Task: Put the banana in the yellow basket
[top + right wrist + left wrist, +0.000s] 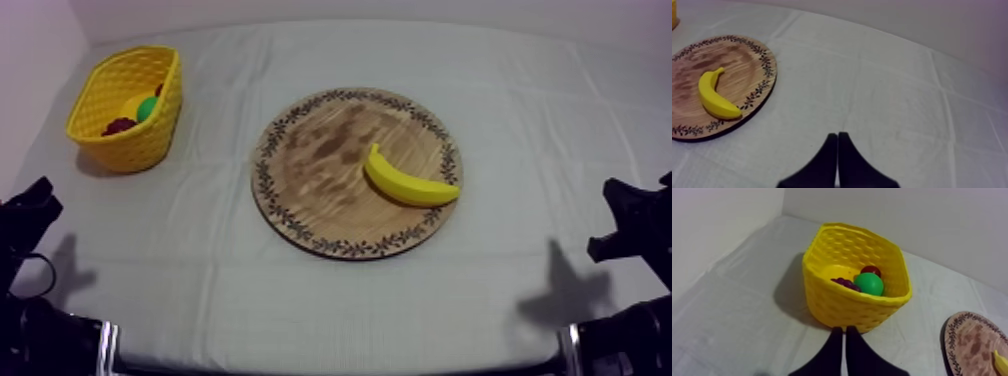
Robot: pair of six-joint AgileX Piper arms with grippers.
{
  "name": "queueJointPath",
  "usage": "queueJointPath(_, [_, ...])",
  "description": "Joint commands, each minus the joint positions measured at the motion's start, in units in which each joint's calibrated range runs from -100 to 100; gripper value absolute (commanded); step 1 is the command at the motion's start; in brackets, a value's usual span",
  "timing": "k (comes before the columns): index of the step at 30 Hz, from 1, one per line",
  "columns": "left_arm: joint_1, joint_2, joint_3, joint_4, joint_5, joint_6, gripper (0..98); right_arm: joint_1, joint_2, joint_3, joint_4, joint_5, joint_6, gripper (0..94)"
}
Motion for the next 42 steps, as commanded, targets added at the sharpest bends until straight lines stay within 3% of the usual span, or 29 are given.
queueJointPath(1, [0.01, -0.05, 0.03, -0.03, 0.00, 0.01, 0.1, -0.01, 0.00, 0.01, 0.00, -0.05, 0.02, 0.3])
queueJointPath(12, [0.61, -0.05, 0.31, -0.04, -1.00, -0.14, 0.1, -0.01, 0.00, 0.01, 0.00, -0.05, 0.02, 0.3])
queueJointPath(20, [10.52, -0.27, 0.57, -0.16, -2.01, -2.44, 0.1, -0.01, 0.00, 0.01, 0.00, -0.05, 0.02, 0.3])
queueJointPath(28, [17.35, -0.26, 0.59, -0.17, -2.03, -5.38, 0.1, -0.01, 0.00, 0.01, 0.00, -0.05, 0.02, 0.3])
queueJointPath(33, [18.70, -0.23, 0.51, -0.02, -2.14, -3.09, 0.1, -0.01, 0.00, 0.01, 0.00, -0.05, 0.02, 0.3])
queueJointPath(42, [21.18, 9.02, -13.35, 0.67, 6.60, -3.76, 0.0, -0.01, 0.00, 0.01, 0.00, -0.05, 0.02, 0.3])
